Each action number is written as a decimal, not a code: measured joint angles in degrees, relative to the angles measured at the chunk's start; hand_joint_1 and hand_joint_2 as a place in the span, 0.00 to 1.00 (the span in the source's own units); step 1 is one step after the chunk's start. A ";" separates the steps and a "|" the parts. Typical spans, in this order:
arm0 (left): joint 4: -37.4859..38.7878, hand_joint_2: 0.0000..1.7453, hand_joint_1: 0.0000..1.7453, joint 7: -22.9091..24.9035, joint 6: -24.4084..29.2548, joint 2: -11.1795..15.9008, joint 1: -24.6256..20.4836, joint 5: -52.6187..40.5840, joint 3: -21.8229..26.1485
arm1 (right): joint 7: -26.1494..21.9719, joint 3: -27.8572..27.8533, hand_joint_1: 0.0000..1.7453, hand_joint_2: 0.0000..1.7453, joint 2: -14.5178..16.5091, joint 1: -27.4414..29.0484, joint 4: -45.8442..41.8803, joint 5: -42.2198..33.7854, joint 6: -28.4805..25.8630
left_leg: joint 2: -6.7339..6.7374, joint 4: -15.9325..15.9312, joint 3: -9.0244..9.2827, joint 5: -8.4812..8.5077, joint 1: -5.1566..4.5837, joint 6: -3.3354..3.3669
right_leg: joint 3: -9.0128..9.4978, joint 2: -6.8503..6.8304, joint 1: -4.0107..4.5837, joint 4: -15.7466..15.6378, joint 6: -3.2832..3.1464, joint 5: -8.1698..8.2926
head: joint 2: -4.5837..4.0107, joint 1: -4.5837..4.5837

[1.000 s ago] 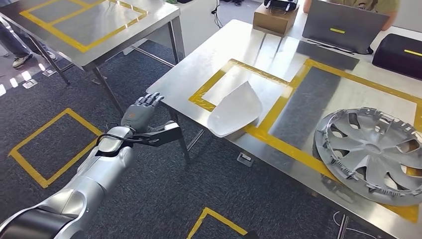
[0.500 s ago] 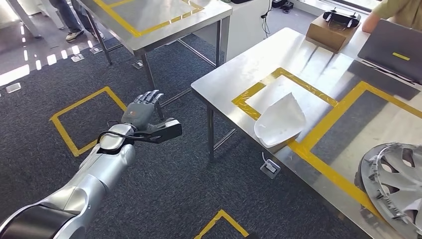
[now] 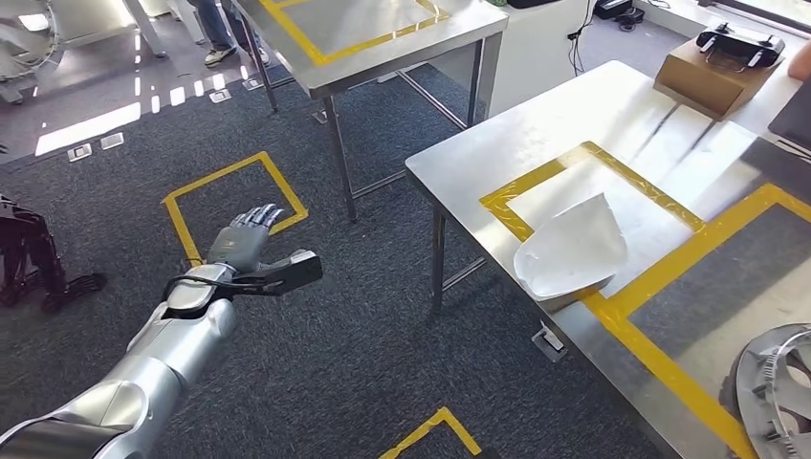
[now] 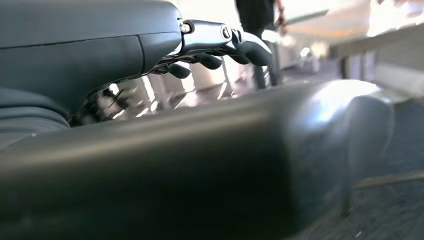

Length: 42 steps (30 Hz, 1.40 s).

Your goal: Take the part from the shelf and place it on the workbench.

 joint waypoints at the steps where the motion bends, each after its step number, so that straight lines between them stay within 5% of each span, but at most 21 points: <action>1: 0.15 0.00 0.00 0.16 -0.43 0.27 0.89 0.14 0.27 | -0.05 -0.13 0.00 0.00 0.00 0.01 0.00 -0.13 -0.10 | 1.09 -3.83 2.11 1.64 -0.07 0.16 | 0.16 -0.59 0.05 0.03 0.15 -0.17 | 0.00 -0.04; 4: 0.56 0.00 0.00 0.45 -1.04 0.72 3.67 0.53 1.00 | -0.14 -0.72 0.00 0.00 -0.01 0.07 0.01 -0.43 -0.59 | 4.18 -11.65 6.31 3.59 -0.85 1.32 | 0.59 -2.20 0.51 0.14 0.96 -0.73 | 0.00 -0.03; 7: 1.05 0.00 0.00 0.90 -1.44 1.20 6.98 0.95 1.68 | -0.33 -1.32 0.00 0.00 -0.02 0.09 0.00 -0.77 -0.97 | 2.38 -12.15 6.39 3.65 -0.96 2.39 | 1.18 -3.41 0.47 0.08 1.95 -1.21 | 0.00 0.19; 9: 1.32 0.00 0.00 1.36 -1.67 1.35 8.74 1.25 2.25 | -0.62 -1.58 0.00 0.00 -0.02 0.10 0.00 -0.89 -1.20 | 1.10 -12.63 6.63 3.93 -0.61 3.07 | 0.40 -1.25 0.27 2.57 2.52 -3.10 | 0.00 0.38; 12: 1.72 0.00 0.00 1.52 -1.67 1.27 11.20 1.92 3.03 | -0.90 -2.20 0.00 0.00 -0.05 0.51 0.01 -1.12 -1.56 | -0.92 -12.74 6.60 4.07 -0.41 3.63 | -4.77 2.58 0.19 13.19 2.85 -8.07 | 0.00 0.97; 14: 2.03 0.00 0.00 1.51 -1.90 1.28 13.11 2.32 3.57 | -0.97 -2.61 0.00 0.00 -0.10 0.84 0.01 -1.25 -1.76 | -2.46 -12.62 6.57 4.06 -0.42 3.64 | -6.53 3.03 0.20 15.93 2.83 -7.92 | 0.00 1.09; 18: 2.61 0.00 0.00 1.85 -4.15 1.37 15.64 2.91 4.50 | -1.39 -3.47 0.00 0.00 -0.18 0.81 0.01 -1.95 -2.26 | -5.36 -12.14 6.34 4.12 -0.35 2.90 | -0.68 5.76 -0.07 2.95 2.35 -1.31 | 0.00 1.20; 20: 2.80 0.00 0.00 2.00 -5.16 1.43 16.94 3.68 5.27 | -1.65 -3.95 0.00 0.00 -0.18 0.66 0.01 -2.22 -2.45 | -6.39 -12.18 6.07 4.29 -0.36 2.07 | 0.46 6.70 0.07 0.31 1.92 -0.90 | 0.00 1.21; 22: 3.03 0.00 0.00 2.03 -5.96 1.63 18.88 4.61 6.36 | -1.74 -4.27 0.00 0.00 -0.15 0.56 0.00 -2.25 -2.55 | -7.00 -12.44 5.89 4.55 -0.29 1.30 | 0.50 5.71 0.15 0.03 1.20 -0.52 | 0.00 1.17; 24: 3.36 0.00 0.00 2.02 -6.52 1.83 20.86 5.24 7.47 | -1.72 -4.44 0.00 0.00 -0.11 0.46 -0.01 -2.15 -2.56 | -5.13 -10.71 4.98 3.37 -0.42 0.77 | 0.59 4.64 0.00 -0.31 0.42 -0.13 | 0.00 0.81; 26: 3.68 0.00 0.00 1.97 -6.91 1.77 22.40 5.69 8.43 | -1.59 -4.60 0.00 0.00 -0.08 0.42 0.00 -2.07 -2.52 | -2.12 -4.73 2.31 -0.12 -0.53 0.46 | 0.61 3.33 0.10 -0.46 -0.09 -0.07 | 0.00 0.27; 28: 3.95 0.00 0.00 1.87 -7.32 1.65 24.28 6.43 9.54 | -1.37 -4.96 0.00 0.00 -0.07 0.43 0.01 -2.02 -2.49 | -0.93 1.96 -0.51 -3.10 -0.39 0.20 | 0.60 1.88 0.27 -0.45 -0.33 -0.20 | 0.00 0.08; 29: 4.07 0.00 0.00 1.85 -7.47 1.63 25.49 6.90 10.18 | -1.27 -5.14 0.00 0.00 -0.06 0.42 0.01 -1.97 -2.47 | -0.69 3.14 -0.82 -3.30 -0.32 0.12 | 0.60 1.25 0.30 -0.45 -0.36 -0.25 | 0.00 0.07; 31: 4.30 0.00 0.00 1.95 -7.59 1.62 27.75 7.74 11.40 | -1.20 -5.34 0.00 0.00 -0.04 0.40 0.00 -1.78 -2.41 | 0.13 -0.95 1.81 -1.05 -0.16 0.09 | 0.66 0.06 0.30 -0.39 -0.21 -0.40 | 0.00 -0.01; 34: 4.42 0.00 0.00 2.02 -7.54 1.53 29.55 8.88 13.12 | -1.20 -5.39 0.00 0.00 -0.03 0.24 0.00 -1.31 -2.17 | 3.43 -10.67 7.29 1.72 -0.38 0.78 | 0.94 -1.69 0.70 -0.14 0.59 -0.96 | 0.00 0.03; 37: 4.55 0.00 0.00 2.34 -7.48 1.69 31.27 10.58 15.07 | -1.04 -5.41 0.00 0.00 0.02 -0.09 0.00 -1.04 -1.81 | 2.51 -11.83 7.89 1.87 -0.67 2.03 | 1.47 -3.15 0.84 -0.19 1.58 -1.34 | 0.00 0.58; 39: 4.65 0.00 0.00 2.70 -7.49 1.93 32.52 11.64 16.64 | -0.94 -5.43 0.00 0.00 0.07 -0.24 -0.01 -0.92 -1.74 | 1.41 -12.21 8.09 2.10 -0.53 2.77 | 1.24 -1.68 0.55 1.19 2.29 -2.61 | 0.00 0.69; 42: 4.81 0.00 0.00 3.09 -7.84 2.02 33.41 12.61 18.48 | -0.82 -5.64 0.00 0.00 0.09 -0.12 0.00 -1.12 -1.75 | -0.42 -12.41 7.95 2.39 -0.36 3.52 | -3.31 2.38 0.33 10.91 2.79 -7.80 | 0.00 0.92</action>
